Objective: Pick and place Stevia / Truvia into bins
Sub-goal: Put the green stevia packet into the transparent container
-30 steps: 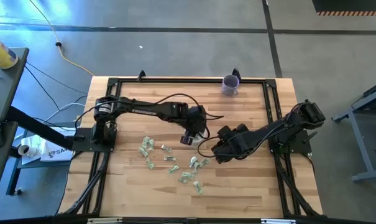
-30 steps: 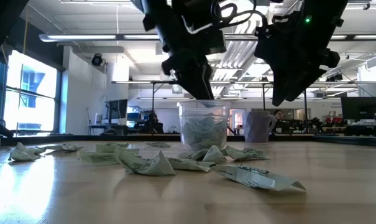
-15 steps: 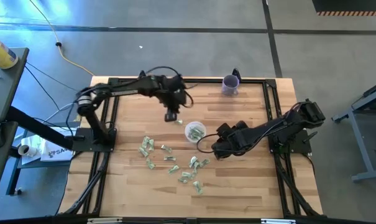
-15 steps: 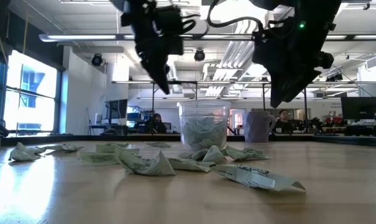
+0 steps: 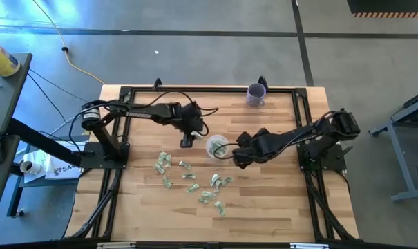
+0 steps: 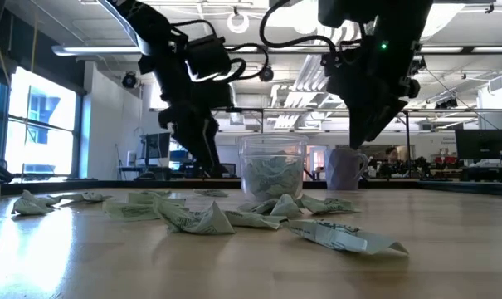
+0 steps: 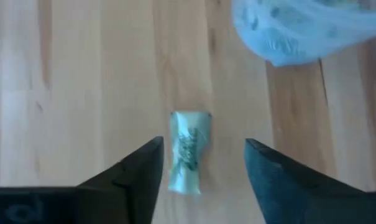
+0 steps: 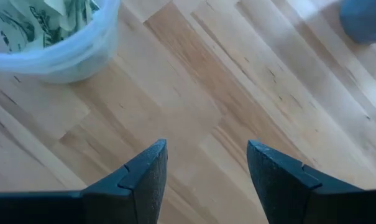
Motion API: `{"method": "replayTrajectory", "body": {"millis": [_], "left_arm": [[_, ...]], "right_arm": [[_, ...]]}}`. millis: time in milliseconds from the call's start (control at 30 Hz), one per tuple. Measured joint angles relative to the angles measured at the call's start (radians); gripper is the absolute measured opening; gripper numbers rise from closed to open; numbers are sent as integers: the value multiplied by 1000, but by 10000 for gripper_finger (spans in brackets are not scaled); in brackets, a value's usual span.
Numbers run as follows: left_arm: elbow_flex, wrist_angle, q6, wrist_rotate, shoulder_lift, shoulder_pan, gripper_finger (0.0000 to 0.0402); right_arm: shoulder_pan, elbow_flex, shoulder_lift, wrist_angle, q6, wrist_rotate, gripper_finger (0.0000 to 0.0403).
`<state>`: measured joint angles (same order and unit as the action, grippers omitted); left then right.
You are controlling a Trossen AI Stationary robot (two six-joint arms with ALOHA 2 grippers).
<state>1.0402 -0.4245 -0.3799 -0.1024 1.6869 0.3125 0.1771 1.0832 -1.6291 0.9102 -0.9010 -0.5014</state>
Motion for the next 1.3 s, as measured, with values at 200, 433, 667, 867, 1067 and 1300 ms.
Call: {"method": "replayTrajectory", "body": {"millis": [200, 433, 667, 867, 1067, 1300], "left_arm": [[-4, 53, -8, -7, 55, 15, 287], [-3, 93, -12, -40, 153, 15, 253], [1, 101, -11, -45, 178, 15, 179], [1, 97, -8, -38, 179, 15, 80], [-2, 67, 24, 8, 149, 13, 28], [61, -107, 75, 27, 45, 14, 47]], "right_arm": [[-43, 0, 0, -24, 70, 11, 211], [-60, 0, 0, -24, 75, 31, 213], [-60, 0, 0, -20, 73, 45, 209], [-60, 0, 0, -20, 72, 38, 210], [-60, 0, 0, -19, 73, 10, 203], [-59, 0, 0, -15, 67, -2, 199]]}}
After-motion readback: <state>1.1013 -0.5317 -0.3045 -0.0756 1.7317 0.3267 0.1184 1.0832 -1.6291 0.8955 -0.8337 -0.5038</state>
